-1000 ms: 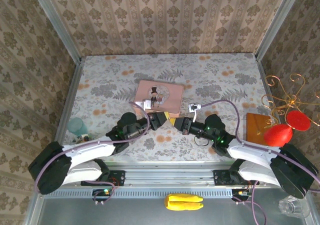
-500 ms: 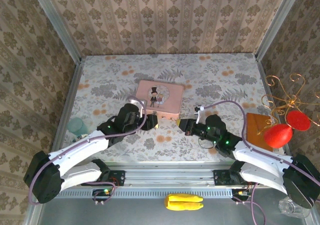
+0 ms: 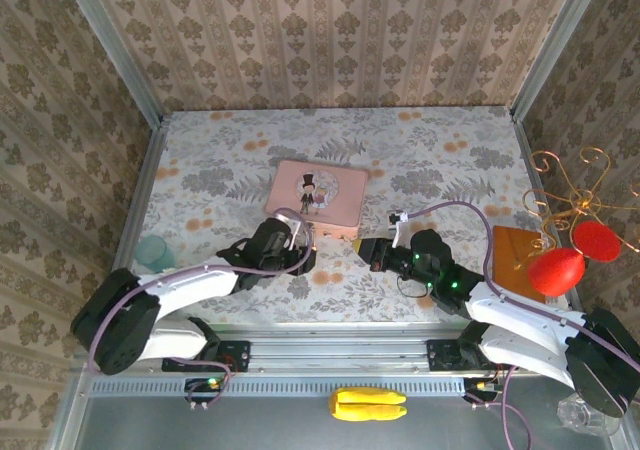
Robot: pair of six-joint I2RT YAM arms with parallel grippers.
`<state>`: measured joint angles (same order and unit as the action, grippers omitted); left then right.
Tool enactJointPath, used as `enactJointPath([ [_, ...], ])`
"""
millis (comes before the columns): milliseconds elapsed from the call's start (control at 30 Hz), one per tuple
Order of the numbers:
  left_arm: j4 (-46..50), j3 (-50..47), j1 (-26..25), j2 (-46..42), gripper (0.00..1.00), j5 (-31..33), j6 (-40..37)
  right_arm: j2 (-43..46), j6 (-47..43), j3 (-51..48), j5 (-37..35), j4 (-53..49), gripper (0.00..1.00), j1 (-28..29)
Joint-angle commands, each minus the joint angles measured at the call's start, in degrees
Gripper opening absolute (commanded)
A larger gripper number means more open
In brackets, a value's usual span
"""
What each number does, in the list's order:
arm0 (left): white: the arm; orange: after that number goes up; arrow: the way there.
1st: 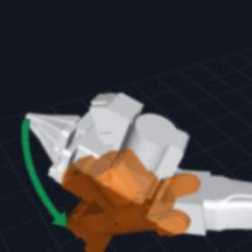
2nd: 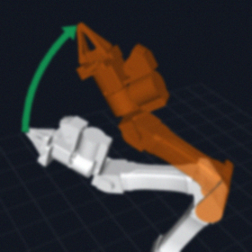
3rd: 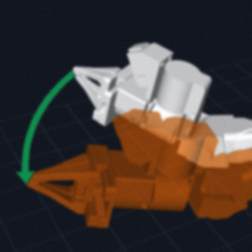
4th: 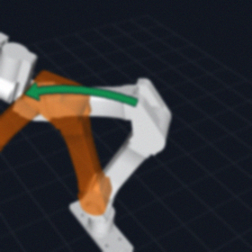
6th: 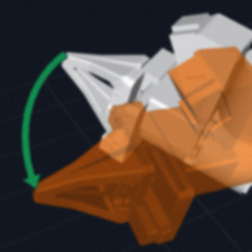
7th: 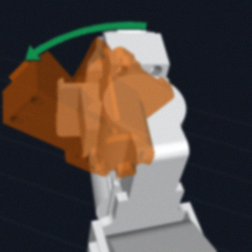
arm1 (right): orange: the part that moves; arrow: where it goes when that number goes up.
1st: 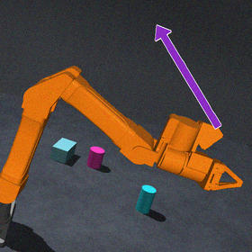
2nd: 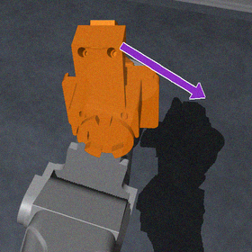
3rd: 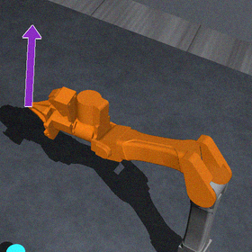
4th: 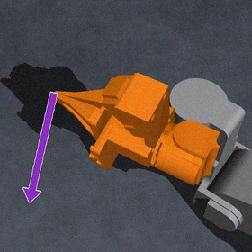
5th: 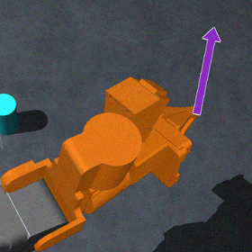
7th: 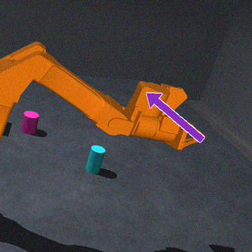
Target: Unlock the padlock with the key
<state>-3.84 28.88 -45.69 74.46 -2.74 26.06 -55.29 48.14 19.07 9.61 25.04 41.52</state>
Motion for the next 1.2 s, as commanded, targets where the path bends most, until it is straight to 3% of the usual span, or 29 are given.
enactJointPath([
  [0, -3.81, 1.15, 0.37, 3.23, 0.58, -0.18, -2.96, 0.70, -0.08, 0.40, -0.89, 0.80, 0.00, 0.16],
  [167, -7.84, 1.20, 0.69, 6.91, 0.49, 1.97, -2.75, 1.56, 0.03, -0.33, -0.99, 0.96, 0.00, 0.19],
  [467, -17.16, -0.41, 1.74, 11.78, 0.46, 1.38, -1.86, 2.04, -0.24, -0.58, -0.89, 0.76, 0.00, 0.21],
  [967, -21.42, -2.49, 2.63, 11.99, 0.12, -2.00, 1.11, 1.08, 0.48, -0.96, -1.43, 0.95, 0.00, 0.17],
  [1167, -20.85, -3.14, 2.54, 9.18, 0.04, -2.78, 6.06, -3.15, 3.84, -0.30, -2.12, 1.85, 0.00, 0.18],
])
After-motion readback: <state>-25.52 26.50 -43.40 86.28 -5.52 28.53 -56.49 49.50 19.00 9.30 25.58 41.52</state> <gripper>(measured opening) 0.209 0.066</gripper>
